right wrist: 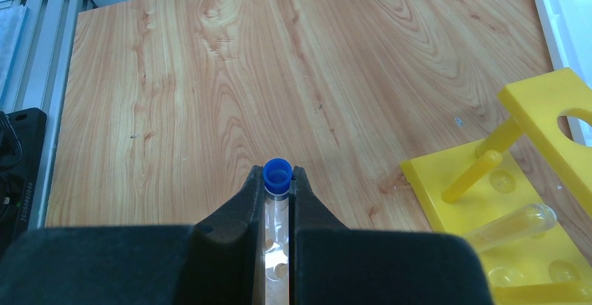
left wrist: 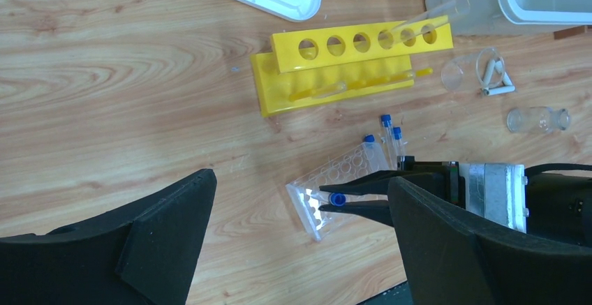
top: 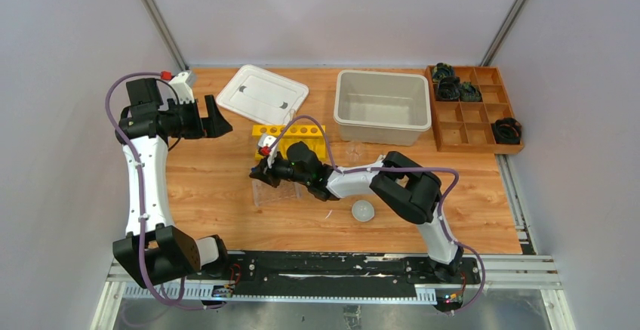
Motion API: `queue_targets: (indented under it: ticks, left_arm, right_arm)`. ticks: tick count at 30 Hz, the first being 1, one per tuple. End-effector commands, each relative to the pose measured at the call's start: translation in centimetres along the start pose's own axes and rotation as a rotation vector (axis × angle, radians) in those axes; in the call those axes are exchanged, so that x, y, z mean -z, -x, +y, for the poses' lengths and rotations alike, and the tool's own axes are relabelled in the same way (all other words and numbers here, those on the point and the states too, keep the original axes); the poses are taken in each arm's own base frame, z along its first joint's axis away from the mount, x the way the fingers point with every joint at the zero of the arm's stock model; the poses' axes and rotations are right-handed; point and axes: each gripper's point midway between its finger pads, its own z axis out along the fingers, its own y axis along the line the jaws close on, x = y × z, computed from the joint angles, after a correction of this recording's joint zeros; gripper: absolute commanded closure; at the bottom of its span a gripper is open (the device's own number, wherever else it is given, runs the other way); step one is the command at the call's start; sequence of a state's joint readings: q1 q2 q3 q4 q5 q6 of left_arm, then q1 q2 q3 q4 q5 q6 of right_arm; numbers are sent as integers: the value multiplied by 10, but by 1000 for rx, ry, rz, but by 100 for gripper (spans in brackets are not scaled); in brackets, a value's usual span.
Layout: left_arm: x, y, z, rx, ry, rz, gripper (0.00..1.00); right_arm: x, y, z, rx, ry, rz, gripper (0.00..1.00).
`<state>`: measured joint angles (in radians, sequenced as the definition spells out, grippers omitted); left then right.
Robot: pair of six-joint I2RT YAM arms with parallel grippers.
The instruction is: Organize the chemistry lab equipment
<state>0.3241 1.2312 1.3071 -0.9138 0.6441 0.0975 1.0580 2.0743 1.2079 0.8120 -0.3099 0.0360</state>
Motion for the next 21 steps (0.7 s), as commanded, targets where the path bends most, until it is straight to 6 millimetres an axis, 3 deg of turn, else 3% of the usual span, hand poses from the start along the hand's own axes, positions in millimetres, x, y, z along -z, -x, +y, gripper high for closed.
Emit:
queue_targets:
  ticks: [1, 21]
  left_arm:
    - [3, 4, -5, -20, -21, -23, 0]
    - [7, 6, -8, -55, -23, -38, 0]
  right_arm:
    - [-8, 13, 2, 35, -5, -49, 100]
    - [-11, -5, -18, 80, -82, -18, 100]
